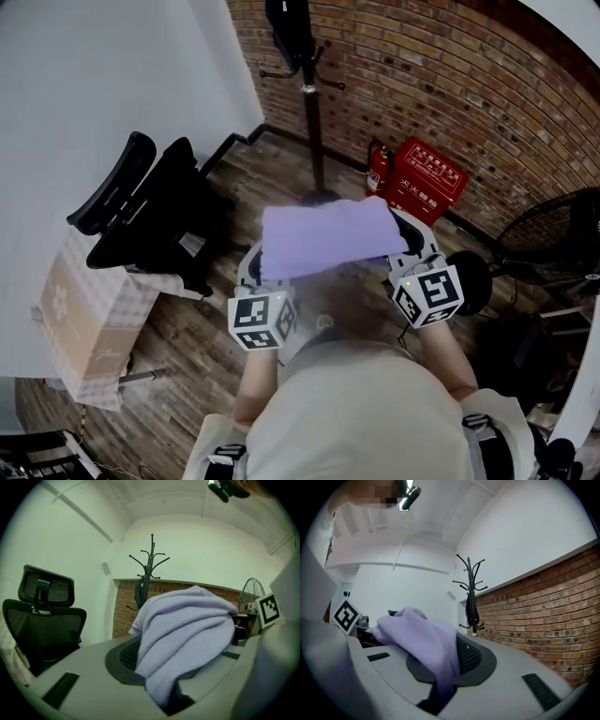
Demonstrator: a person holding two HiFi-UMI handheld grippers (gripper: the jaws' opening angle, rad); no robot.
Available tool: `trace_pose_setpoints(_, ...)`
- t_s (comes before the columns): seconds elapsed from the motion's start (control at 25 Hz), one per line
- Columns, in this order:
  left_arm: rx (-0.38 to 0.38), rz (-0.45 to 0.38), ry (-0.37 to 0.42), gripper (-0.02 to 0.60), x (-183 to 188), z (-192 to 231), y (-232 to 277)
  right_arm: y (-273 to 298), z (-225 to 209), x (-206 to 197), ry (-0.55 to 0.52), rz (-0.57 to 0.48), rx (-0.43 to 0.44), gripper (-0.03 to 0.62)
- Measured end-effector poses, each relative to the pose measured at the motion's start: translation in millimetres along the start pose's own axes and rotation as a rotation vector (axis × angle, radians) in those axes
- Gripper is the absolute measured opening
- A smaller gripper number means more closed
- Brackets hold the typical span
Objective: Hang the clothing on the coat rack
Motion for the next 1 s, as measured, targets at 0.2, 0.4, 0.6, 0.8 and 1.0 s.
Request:
trace_pose_setpoints(0.2,-0.013,0.004,0.014,0.094,13,28,32,41,-4,1,-0.003,0.003,-0.018,0.025)
trace_pose_setpoints(0.4,-0.030,0.007,0.018,0.094,22,51,60,76,-9,0,0.003,-0.003,-0.031,0.025)
trace_pose_setpoints(0.6,-0.051,0.013,0.030,0.094,28,68,85,101,-13,0,0.001,-0.009,-0.052,0.025)
trace_pose_setpoints(0.8,-0.075,0.017,0.038,0.094,33,77,103,117,-19,2,-0.010,-0.008,-0.071,0.025)
trace_pose_setpoints(1.0,-0.090,0.022,0.057,0.094,40,78,118,127,-29,3,-0.021,-0.003,-0.085,0.025)
Point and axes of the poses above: the fingertips, and each gripper's own axes: y forward along the fingers, z to its left, x out of its top, the point moved 7 cm from there along -y, backward along the fingers, and after that the axes turned 3 degrees about z, right-handed, at the moved point
